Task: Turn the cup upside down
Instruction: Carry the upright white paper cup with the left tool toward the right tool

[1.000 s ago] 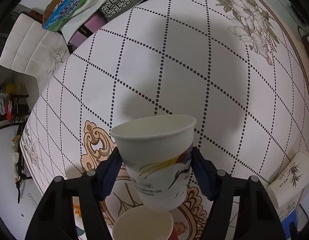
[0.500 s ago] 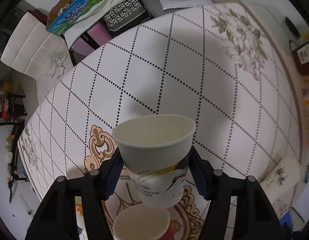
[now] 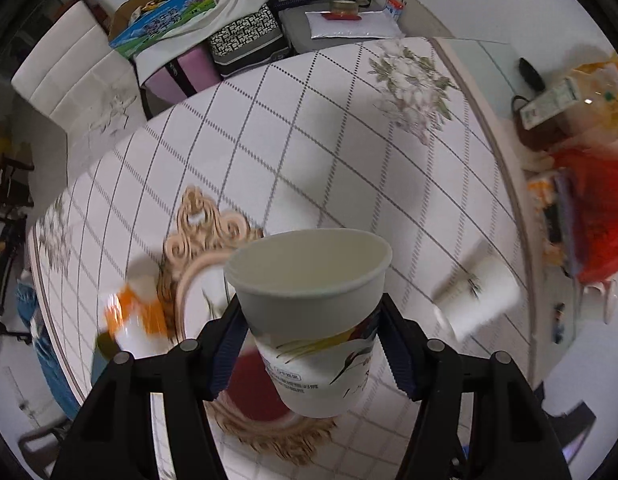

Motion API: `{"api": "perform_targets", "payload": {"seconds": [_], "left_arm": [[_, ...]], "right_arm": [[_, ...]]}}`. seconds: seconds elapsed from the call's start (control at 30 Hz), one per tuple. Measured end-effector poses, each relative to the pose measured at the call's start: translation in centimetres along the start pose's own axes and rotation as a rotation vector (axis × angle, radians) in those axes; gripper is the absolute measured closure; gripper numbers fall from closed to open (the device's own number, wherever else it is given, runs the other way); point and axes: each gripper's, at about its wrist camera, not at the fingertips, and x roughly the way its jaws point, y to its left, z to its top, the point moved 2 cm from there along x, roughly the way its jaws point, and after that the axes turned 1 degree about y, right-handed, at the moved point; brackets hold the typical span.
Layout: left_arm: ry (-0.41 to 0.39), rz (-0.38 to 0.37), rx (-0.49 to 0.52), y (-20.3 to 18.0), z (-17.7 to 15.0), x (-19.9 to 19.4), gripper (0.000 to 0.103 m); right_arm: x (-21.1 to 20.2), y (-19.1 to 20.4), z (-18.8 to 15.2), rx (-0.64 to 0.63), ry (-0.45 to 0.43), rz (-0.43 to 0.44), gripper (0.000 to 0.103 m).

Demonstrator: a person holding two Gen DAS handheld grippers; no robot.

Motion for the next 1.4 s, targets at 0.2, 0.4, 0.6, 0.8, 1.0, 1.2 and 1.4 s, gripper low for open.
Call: {"api": "perform_targets", "payload": {"seconds": [0.2, 0.4, 0.6, 0.8, 1.0, 1.2, 1.4], "left_arm": [[0.007, -0.032, -0.074, -1.5, -6.3, -2.1, 0.043], [0.046, -0.051, -0.171, -2.8, -13.1, -1.5, 0.043], [0.113, -0.083, -0.273, -3.7, -18.3, 1.2, 0.043], [0.170, -0.121, -0.352, -4.5, -21.3, 4.3, 0.043], [0.217, -0.161, -0.366, -6.0, -22.4, 7.0, 0.042], [0.242, -0.164, -0.344, -7.8, -22.0, 9.5, 0.042], [0.245, -0.135, -0.323, -8.3, -21.6, 10.8, 0.042]], "right_arm": [[-0.3, -1.0, -2.2, -0.060, -0.010, 0.045, 0.000], [0.3, -2.2, -4.4, -0.122, -0.016, 0.099, 0.000], [1.5, -2.4, -6.5, -0.198, -0.007, 0.115, 0.000], [3.0, -2.6, -8.1, -0.259, 0.014, 0.108, 0.000], [4.7, -3.6, -9.3, -0.268, 0.047, 0.094, 0.000], [6.1, -5.0, -9.2, -0.240, 0.067, 0.073, 0.000], [6.6, -5.9, -8.0, -0.225, 0.077, 0.062, 0.000]]}}
